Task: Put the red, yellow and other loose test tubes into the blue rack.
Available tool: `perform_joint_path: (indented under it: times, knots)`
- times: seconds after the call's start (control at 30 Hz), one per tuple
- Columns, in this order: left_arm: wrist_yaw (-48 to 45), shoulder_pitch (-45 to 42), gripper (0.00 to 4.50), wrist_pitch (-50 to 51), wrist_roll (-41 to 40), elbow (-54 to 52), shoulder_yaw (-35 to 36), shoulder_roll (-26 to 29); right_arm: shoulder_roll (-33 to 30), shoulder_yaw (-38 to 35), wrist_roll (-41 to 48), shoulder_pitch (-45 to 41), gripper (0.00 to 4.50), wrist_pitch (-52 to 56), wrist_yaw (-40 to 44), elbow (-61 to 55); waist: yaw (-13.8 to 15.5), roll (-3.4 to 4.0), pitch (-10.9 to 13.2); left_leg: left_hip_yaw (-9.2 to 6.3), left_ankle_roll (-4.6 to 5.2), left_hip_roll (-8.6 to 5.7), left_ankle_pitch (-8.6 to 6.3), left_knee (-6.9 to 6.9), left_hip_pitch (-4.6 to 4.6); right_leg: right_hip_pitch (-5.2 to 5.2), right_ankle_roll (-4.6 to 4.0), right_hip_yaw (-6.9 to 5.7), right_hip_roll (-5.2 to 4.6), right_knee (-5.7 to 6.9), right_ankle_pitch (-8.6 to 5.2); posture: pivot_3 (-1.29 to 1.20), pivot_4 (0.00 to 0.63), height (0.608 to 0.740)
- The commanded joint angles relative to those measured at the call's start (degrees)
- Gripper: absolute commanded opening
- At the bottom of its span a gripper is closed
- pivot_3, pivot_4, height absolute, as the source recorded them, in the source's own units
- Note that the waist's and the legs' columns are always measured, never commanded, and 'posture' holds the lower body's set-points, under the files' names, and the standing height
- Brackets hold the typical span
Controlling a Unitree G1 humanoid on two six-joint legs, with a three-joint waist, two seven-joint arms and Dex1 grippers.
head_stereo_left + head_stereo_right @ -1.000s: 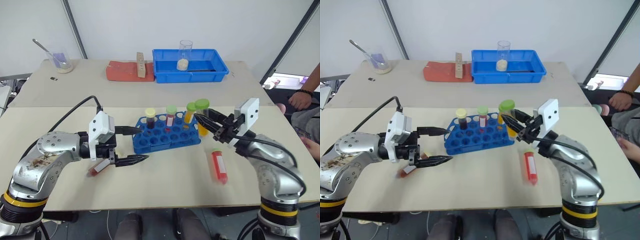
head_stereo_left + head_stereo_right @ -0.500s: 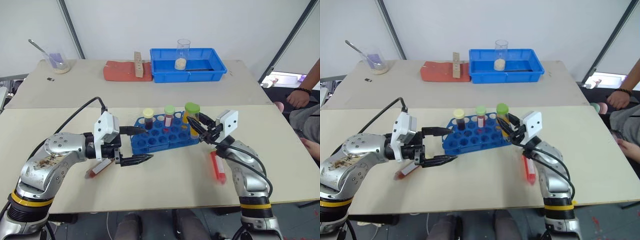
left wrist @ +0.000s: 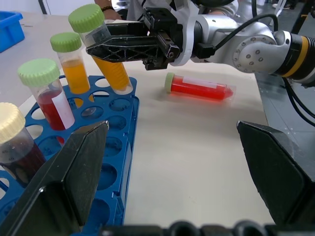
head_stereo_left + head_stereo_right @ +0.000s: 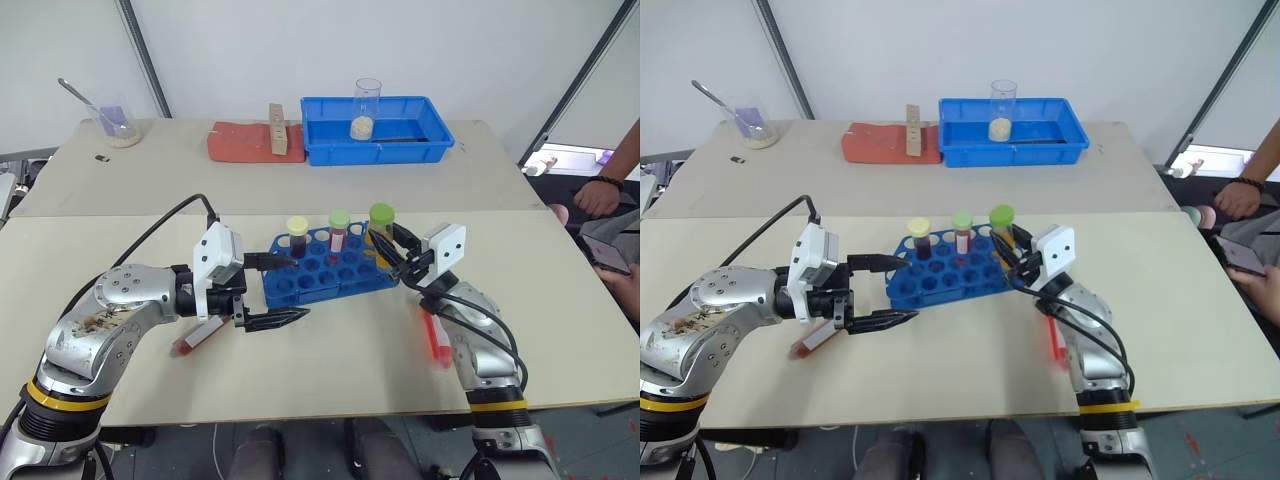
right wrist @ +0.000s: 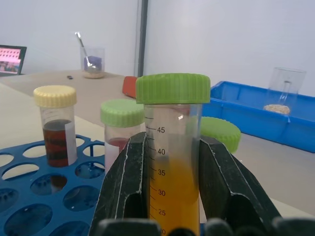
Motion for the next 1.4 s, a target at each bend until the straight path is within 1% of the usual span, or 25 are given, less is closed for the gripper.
perform_joint_path:
  times: [0.03,0.33,0.4,0.5,0.6,0.67,0.73,0.77,0.87,0.97,1.03,1.1,1.13,1.2,1.23,1.27,1.33,1.4]
  knots:
    - [1.3,-1.2,4.50,0.9,-1.2,-1.8,0.3,-0.8,1.4,-1.2,0.3,0.5,0.96,-2.3,-3.1,-0.5,0.0,0.00,0.0,0.00,0.00,0.00,0.00,0.00,0.00,0.00,0.00,0.00,0.00,0.00,0.00,0.00,0.150,0.740]
    - [4.1,-2.1,4.50,2.1,-1.8,-2.4,0.1,-3.0,3.3,-0.7,1.3,3.0,0.96,-4.5,-4.3,-1.3,0.0,0.00,0.0,-0.01,0.00,0.00,0.00,0.00,0.00,0.00,0.00,0.00,0.00,0.00,0.01,0.00,0.150,0.740]
    - [4.3,-2.2,4.50,2.3,-1.8,-2.5,0.0,-3.2,3.0,-0.7,1.6,3.3,2.01,-4.9,-3.7,-1.5,0.0,0.00,0.0,-0.02,0.00,0.00,0.00,-0.02,0.00,0.00,-0.01,0.00,0.00,0.00,0.00,0.00,0.150,0.740]
    - [4.4,-2.3,4.50,2.2,-1.6,-2.6,-0.1,-3.3,2.0,-0.6,0.9,3.6,2.98,-4.3,-3.9,-1.7,0.0,0.00,0.0,-0.02,0.00,0.00,0.00,-0.03,-0.01,0.00,-0.02,0.00,0.00,-0.01,0.00,0.00,0.150,0.740]
    - [4.8,-2.2,4.50,2.2,-1.5,-2.8,-0.4,-3.4,-0.5,-0.2,-0.4,4.6,4.03,-2.6,-3.4,-3.5,0.0,0.00,0.0,-0.01,0.00,0.00,0.00,-0.02,-0.01,0.00,-0.01,0.01,0.00,-0.02,0.00,0.00,0.150,0.740]
    - [4.9,-1.9,4.50,1.9,-1.4,-3.1,-0.4,-3.3,-2.9,-0.3,-0.2,6.6,4.03,-0.4,-2.8,-7.2,0.2,0.00,0.0,-0.02,0.00,-0.01,0.00,-0.02,-0.02,0.00,-0.01,0.00,0.00,-0.02,-0.01,0.00,0.150,0.740]
    - [5.0,-1.3,4.50,1.7,-1.3,-3.5,-0.2,-3.1,-5.7,-1.0,1.1,9.4,4.03,4.1,-2.3,-13.0,0.3,0.00,0.0,-0.04,0.00,-0.01,0.00,-0.02,-0.03,0.00,-0.02,-0.01,0.00,-0.02,-0.03,0.00,0.150,0.740]
    - [5.0,-0.9,4.50,1.5,-1.1,-3.7,-0.2,-3.0,-7.3,-1.6,2.2,11.1,4.03,7.1,-2.1,-16.8,0.3,0.00,0.0,-0.03,0.00,-0.01,0.00,-0.03,-0.04,-0.01,-0.02,-0.01,-0.01,-0.03,-0.04,0.00,0.150,0.740]
    - [4.5,0.9,4.50,0.9,-0.7,-4.5,0.0,-2.1,-13.5,-5.2,6.4,17.5,4.03,20.8,-3.0,-31.3,0.3,0.07,0.0,-0.01,0.00,-0.01,-0.01,-0.02,-0.08,-0.04,0.02,0.02,-0.02,-0.03,-0.06,0.00,0.150,0.740]
    - [2.6,2.7,4.50,-0.7,0.5,-4.5,-0.4,-0.6,-19.1,-9.2,11.9,21.8,4.03,36.3,-5.3,-43.3,0.2,0.06,0.0,0.00,-0.01,0.00,-0.01,-0.05,-0.02,-0.03,-0.11,0.00,-0.03,-0.03,-0.17,0.00,0.150,0.740]
    - [0.7,3.7,4.50,-2.3,1.8,-4.8,-1.4,0.5,-21.6,-12.2,14.9,22.6,4.03,49.0,-9.2,-49.9,0.2,0.05,0.0,0.00,-0.01,0.01,0.00,-0.04,0.03,-0.02,-0.37,0.01,-0.02,0.03,-0.32,0.00,0.150,0.740]
    - [-1.2,4.5,4.50,-3.8,3.0,-4.7,-2.3,1.4,-26.1,-13.1,16.7,21.6,4.03,60.7,-10.4,-54.4,0.2,0.06,0.0,-0.01,-0.01,0.02,0.00,-0.03,0.09,0.01,-0.41,0.00,-0.01,0.06,-0.31,0.00,0.150,0.740]
    - [-2.2,4.7,4.50,-4.7,3.6,-4.6,-2.9,1.8,-27.6,-14.1,19.0,20.3,4.03,66.5,-10.2,-55.5,0.2,0.05,0.0,0.00,-0.01,0.00,0.00,-0.02,0.10,0.00,-0.42,0.01,-0.04,0.05,-0.31,0.00,0.150,0.740]
    - [-4.0,5.0,4.50,-6.3,4.5,-4.5,-4.2,2.0,-27.9,-16.0,22.7,15.4,4.03,79.0,-10.5,-55.5,0.2,0.03,0.0,-0.01,-0.01,0.01,0.00,-0.01,0.10,0.02,-0.43,0.00,-0.04,0.00,-0.32,0.00,0.150,0.740]
    - [-5.0,5.2,4.50,-7.1,4.8,-4.4,-4.7,2.0,-28.0,-16.0,23.0,12.1,4.03,86.3,-10.7,-54.6,0.2,0.03,0.0,-0.01,-0.01,0.01,0.00,0.00,0.07,0.02,-0.43,0.00,-0.04,-0.03,-0.32,0.00,0.150,0.740]
    - [-5.7,5.4,4.50,-7.7,5.0,-4.3,-5.1,1.9,-28.1,-15.7,23.1,9.6,4.03,91.4,-11.1,-53.6,0.2,0.03,0.0,0.00,-0.01,0.00,0.00,0.02,0.05,0.01,-0.43,0.02,-0.05,-0.04,-0.32,0.00,0.150,0.740]
    - [-6.5,5.5,4.50,-8.3,5.0,-4.4,-5.8,1.6,-29.5,-14.8,24.0,7.1,4.03,95.6,-12.2,-50.8,0.3,0.02,0.0,-0.03,-0.01,-0.01,-0.01,0.01,-0.01,-0.01,-0.43,0.00,-0.04,-0.09,-0.32,0.00,0.150,0.740]
    - [-7.1,5.6,4.50,-9.0,5.2,-4.5,-6.5,1.3,-30.4,-13.4,25.8,5.8,4.03,95.8,-13.9,-47.1,0.6,0.02,0.0,-0.08,0.00,-0.04,-0.01,-0.05,-0.09,-0.03,-0.40,-0.02,-0.04,-0.14,-0.38,0.00,0.150,0.740]
